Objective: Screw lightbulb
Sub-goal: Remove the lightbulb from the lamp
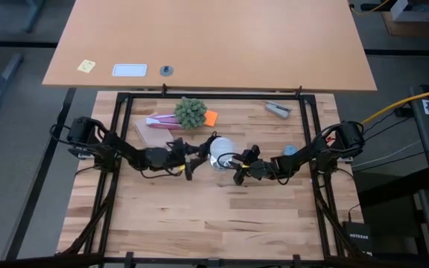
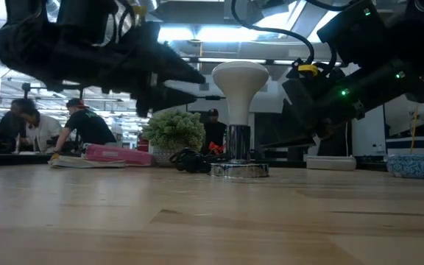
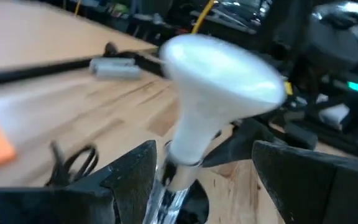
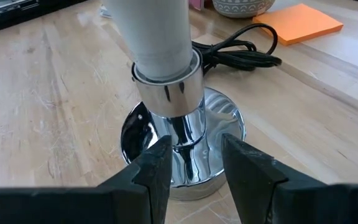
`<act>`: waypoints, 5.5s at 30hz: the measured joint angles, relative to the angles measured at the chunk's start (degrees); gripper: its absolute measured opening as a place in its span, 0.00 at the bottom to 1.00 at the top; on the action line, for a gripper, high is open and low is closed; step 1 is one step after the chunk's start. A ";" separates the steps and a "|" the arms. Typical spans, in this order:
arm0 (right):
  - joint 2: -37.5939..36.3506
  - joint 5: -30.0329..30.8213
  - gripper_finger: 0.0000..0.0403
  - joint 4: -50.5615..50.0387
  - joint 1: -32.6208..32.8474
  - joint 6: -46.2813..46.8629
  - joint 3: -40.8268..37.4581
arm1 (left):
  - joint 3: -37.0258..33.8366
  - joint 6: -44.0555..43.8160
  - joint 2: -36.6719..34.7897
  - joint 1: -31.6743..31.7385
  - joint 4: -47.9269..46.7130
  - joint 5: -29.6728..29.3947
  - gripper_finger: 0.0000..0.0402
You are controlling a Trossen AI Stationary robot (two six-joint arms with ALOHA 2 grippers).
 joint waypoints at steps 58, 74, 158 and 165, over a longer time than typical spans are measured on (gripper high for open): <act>0.04 3.21 0.35 -4.98 -7.70 4.19 -0.02 | 16.34 13.19 24.24 4.12 14.27 3.40 0.38; 0.07 -5.97 0.35 -9.01 -5.93 11.84 -0.02 | 16.32 13.12 24.24 4.12 14.27 3.51 0.38; -5.52 21.81 0.35 -24.09 4.80 -8.47 6.25 | 16.38 14.65 24.20 1.32 11.59 1.43 0.38; -1.38 13.85 0.35 -24.09 0.31 -16.69 6.25 | 16.36 14.63 24.20 1.28 11.63 1.52 0.38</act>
